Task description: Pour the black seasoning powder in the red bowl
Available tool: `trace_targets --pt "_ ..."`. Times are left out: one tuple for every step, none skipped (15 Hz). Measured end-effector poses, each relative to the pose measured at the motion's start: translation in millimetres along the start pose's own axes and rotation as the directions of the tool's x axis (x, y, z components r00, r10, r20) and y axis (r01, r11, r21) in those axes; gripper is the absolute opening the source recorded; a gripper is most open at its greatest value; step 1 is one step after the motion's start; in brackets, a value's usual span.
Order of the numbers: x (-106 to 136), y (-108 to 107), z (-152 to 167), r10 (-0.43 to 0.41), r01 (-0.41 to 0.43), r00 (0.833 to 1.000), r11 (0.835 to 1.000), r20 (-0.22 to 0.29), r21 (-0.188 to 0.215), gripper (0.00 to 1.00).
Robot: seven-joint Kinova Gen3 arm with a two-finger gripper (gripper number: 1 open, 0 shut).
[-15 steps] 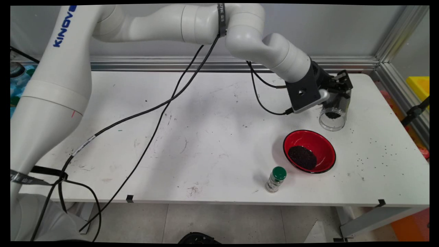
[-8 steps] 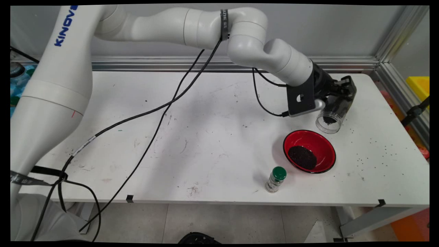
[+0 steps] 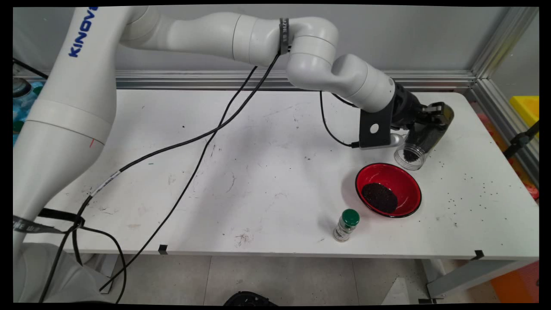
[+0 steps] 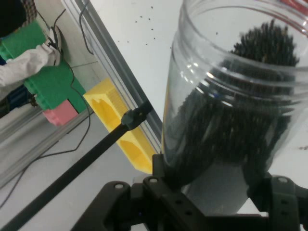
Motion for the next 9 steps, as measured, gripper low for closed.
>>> trace_targets --pt "1.0 -0.3 0.5 0.016 -0.016 1.0 1.0 0.002 0.002 0.0" --pt "1.6 -0.5 0.8 0.025 -0.025 1.0 1.0 0.003 0.003 0.0" --pt "2.5 -0.8 1.3 0.039 -0.039 0.999 0.999 0.004 0.005 0.0" --pt "3.5 -1.3 1.7 0.055 -0.055 0.998 0.998 0.007 0.007 0.0" --pt "4.6 -1.7 2.2 0.069 -0.069 0.998 0.998 0.01 0.009 0.0" --pt "5.6 -2.0 2.6 0.081 -0.081 0.997 0.997 0.013 0.01 0.0" --pt "6.3 -2.3 2.9 0.091 -0.091 0.996 0.996 0.015 0.011 0.0" --pt "7.3 -2.8 3.0 0.103 -0.103 0.995 0.995 0.018 0.013 0.0" --pt "8.2 -3.1 3.1 0.114 -0.114 0.993 0.993 0.022 0.014 0.0"
